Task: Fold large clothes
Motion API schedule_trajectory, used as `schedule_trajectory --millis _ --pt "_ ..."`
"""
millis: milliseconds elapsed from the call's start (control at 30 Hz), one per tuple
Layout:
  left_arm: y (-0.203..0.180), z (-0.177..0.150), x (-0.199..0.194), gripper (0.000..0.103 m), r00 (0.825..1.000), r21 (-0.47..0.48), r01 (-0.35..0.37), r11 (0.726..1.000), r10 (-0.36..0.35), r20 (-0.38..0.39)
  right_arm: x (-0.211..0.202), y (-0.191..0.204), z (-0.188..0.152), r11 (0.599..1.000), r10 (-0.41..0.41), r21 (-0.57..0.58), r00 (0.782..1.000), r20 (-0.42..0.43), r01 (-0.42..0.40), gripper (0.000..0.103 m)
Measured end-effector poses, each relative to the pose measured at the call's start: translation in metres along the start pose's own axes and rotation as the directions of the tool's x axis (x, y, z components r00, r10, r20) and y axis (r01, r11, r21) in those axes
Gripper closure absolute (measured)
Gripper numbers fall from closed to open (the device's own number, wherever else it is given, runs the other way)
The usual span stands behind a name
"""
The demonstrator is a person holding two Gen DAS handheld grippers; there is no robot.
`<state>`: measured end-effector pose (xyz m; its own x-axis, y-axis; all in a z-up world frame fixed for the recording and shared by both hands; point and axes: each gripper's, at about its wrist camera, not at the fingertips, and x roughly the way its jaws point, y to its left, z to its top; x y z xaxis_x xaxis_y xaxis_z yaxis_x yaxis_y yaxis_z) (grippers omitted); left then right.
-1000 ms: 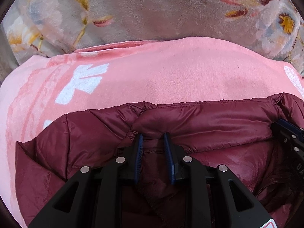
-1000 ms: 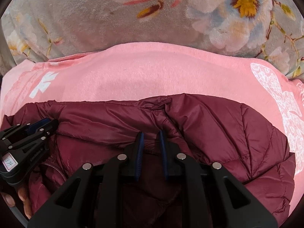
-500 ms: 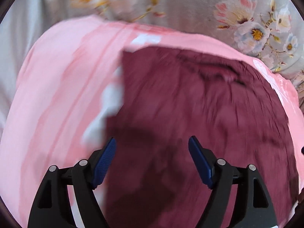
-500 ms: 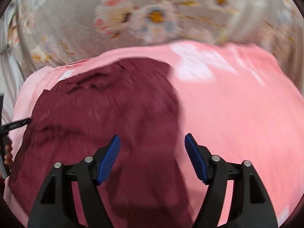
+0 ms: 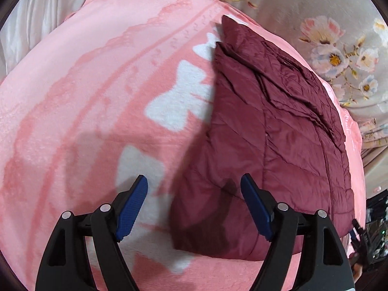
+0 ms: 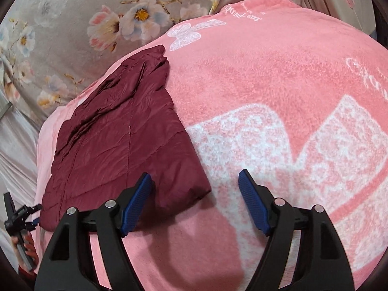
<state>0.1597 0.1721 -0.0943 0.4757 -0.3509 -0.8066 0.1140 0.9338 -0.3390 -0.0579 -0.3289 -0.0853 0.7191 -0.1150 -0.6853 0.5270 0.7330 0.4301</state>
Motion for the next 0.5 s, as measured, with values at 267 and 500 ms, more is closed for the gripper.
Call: schedule_trajectory --millis 267,500 --pt "-0.023 -0.006 -0.001 0.092 0.999 0.049 -0.041 0.998 0.039 0.030 0.014 0.011 -0.001 0.985 0.147 0.105 0.988 -0.052 -0.140 0.087" --pt "-0.022 -0.012 -0.040 0.101 0.997 0.070 0.011 0.997 -0.016 0.076 -0.033 0.021 -0.011 0.981 0.176 0.080 0.983 0.043 -0.179 0.099"
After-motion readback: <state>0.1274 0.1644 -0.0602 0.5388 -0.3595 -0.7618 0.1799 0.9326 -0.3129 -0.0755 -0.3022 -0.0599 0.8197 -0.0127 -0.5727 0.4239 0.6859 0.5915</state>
